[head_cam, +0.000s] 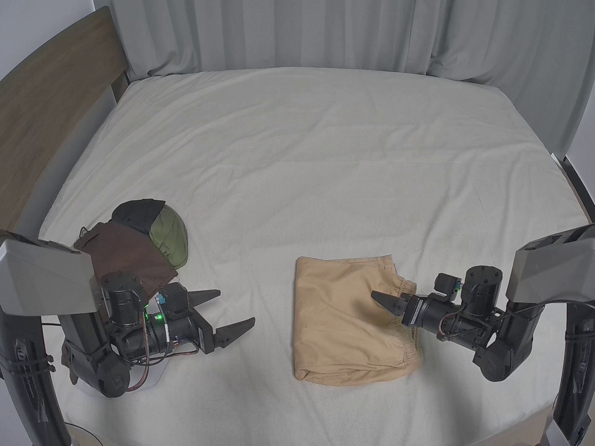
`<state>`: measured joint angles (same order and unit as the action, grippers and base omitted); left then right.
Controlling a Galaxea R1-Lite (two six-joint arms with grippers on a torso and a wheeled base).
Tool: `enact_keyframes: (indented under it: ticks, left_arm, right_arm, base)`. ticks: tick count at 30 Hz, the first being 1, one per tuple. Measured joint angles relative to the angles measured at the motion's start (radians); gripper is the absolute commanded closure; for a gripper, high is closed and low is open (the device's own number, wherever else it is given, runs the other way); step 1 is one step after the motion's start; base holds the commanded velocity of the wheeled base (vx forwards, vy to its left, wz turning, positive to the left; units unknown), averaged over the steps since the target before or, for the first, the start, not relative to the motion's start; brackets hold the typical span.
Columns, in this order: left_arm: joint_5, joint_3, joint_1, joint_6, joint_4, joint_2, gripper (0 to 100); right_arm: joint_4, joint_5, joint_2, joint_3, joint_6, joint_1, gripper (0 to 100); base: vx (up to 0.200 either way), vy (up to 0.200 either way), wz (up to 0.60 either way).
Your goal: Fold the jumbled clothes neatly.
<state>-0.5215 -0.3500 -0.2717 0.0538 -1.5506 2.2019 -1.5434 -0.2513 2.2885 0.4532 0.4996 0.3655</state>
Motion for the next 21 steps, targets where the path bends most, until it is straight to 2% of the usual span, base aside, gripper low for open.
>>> enact_keyframes:
  ticks: [12, 21]
  left_arm:
    - [0.001, 0.000, 0.001, 0.016, 0.000, 0.000, 0]
    - [0.002, 0.000, 0.002, 0.017, 0.000, 0.000, 0]
  right_arm:
    - [-0.001, 0.056, 0.109, 0.053, -0.011, -0.030, 0]
    - [-0.002, 0.059, 0.144, 0.070, -0.012, -0.039, 0]
  base:
    - [0.000, 0.000, 0.00]
    - [0.000, 0.000, 0.00]
